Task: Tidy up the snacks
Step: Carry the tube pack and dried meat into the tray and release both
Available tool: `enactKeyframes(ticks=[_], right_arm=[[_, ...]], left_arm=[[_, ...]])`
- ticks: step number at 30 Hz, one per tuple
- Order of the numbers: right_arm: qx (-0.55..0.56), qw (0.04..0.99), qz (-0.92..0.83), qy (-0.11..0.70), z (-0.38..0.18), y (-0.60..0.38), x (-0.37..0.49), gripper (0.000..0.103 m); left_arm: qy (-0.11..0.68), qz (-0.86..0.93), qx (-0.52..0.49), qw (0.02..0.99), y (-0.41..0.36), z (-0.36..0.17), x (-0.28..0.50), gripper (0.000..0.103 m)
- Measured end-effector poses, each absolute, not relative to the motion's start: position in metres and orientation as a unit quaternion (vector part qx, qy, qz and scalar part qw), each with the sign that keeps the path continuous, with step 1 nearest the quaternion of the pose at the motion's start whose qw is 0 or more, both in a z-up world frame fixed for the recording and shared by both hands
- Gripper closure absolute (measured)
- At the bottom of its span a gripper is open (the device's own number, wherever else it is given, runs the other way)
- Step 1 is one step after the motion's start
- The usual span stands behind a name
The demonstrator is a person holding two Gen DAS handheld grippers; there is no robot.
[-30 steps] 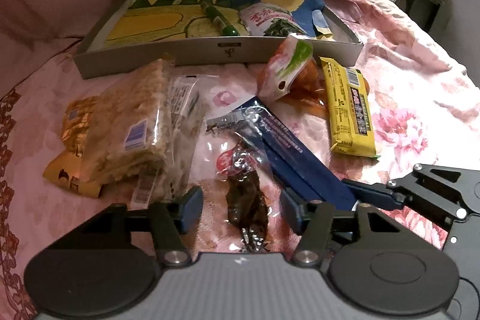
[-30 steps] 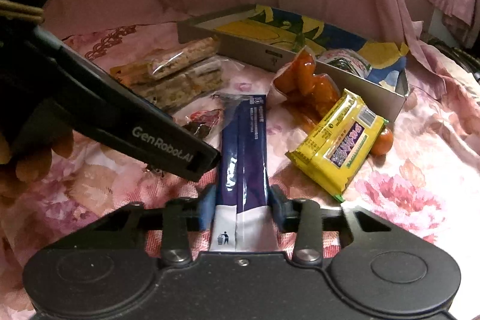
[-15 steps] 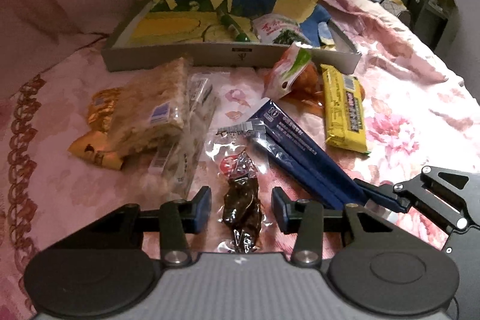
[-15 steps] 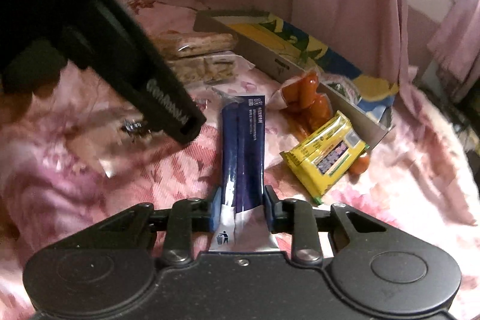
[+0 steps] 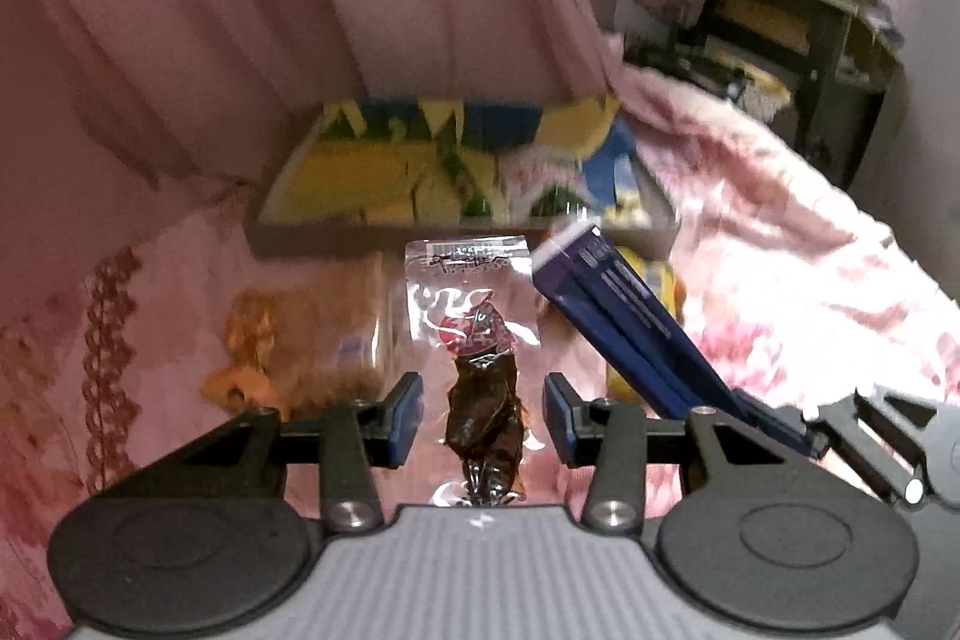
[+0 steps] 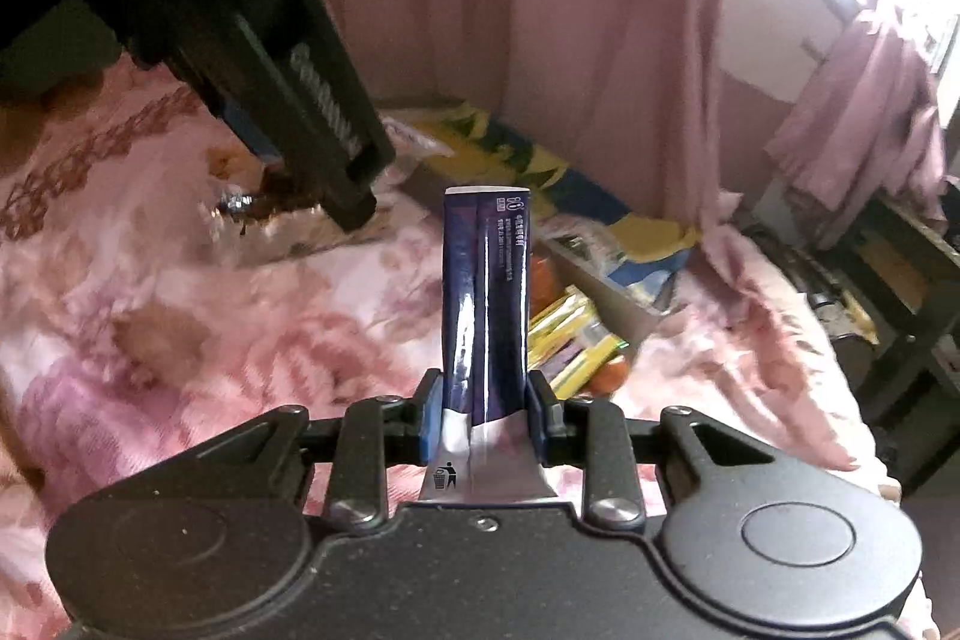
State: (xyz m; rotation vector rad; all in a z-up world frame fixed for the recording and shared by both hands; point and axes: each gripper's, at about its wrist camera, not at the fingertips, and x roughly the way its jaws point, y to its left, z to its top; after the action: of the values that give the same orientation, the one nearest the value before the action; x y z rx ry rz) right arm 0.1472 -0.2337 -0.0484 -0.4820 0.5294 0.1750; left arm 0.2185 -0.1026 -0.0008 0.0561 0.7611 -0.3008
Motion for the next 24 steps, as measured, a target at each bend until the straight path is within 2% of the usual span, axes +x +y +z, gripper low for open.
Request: enactKeyframes(ticks=[11, 24], right_arm=[[-0.191, 0.959, 0.055, 0.204, -0.026, -0.250, 0.170, 0.073], [-0.132, 0.976, 0.016, 0.173, -0.018, -0.278, 0.245, 0.073]], left_arm=[[0.319, -0.109, -0.014, 0.941, -0.101, 0.036, 0.262, 0.056], [0.316, -0.078, -0.040, 0.945, -0.112, 0.027, 0.342, 0.055]])
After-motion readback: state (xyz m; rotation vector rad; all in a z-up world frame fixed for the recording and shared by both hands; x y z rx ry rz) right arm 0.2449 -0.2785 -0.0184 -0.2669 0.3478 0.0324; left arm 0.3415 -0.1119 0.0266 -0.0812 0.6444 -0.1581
